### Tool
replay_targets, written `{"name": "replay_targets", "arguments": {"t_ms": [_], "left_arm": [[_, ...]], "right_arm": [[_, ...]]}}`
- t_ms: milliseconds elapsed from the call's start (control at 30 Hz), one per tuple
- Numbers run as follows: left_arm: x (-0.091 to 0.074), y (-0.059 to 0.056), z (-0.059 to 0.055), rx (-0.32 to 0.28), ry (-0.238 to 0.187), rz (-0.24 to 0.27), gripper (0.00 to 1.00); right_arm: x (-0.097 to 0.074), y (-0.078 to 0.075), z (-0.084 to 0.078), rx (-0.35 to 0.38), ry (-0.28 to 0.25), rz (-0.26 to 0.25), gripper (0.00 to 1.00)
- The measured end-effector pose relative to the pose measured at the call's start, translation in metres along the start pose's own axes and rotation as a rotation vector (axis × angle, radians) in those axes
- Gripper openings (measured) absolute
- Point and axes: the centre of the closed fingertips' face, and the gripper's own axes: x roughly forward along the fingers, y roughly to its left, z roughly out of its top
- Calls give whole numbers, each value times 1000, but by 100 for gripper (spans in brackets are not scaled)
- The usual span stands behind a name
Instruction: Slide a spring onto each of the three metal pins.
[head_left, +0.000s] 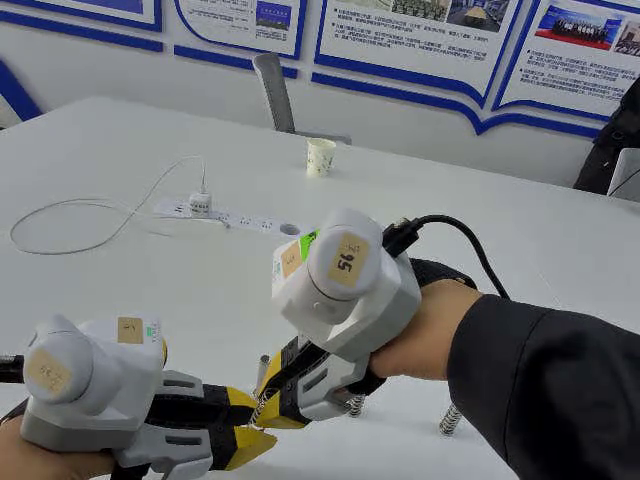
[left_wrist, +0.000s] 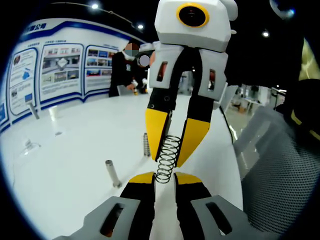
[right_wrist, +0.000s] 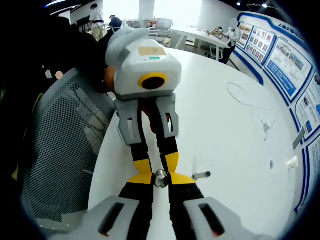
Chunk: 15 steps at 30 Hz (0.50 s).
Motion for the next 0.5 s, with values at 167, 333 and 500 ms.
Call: {"name": "replay_targets", "arguments": {"t_ms": [167, 333, 500], "left_arm": [[-1, 2, 0, -5, 2, 8, 18], [-1, 3, -3, -12, 16, 16, 23], [-2, 7, -6, -26, 27, 33, 29]], "right_arm": [[-1, -2, 0, -3, 6, -3, 12], [-2, -3, -1, -2, 10, -6, 12], [-4, -6, -3, 4, 13, -11, 12]]}}
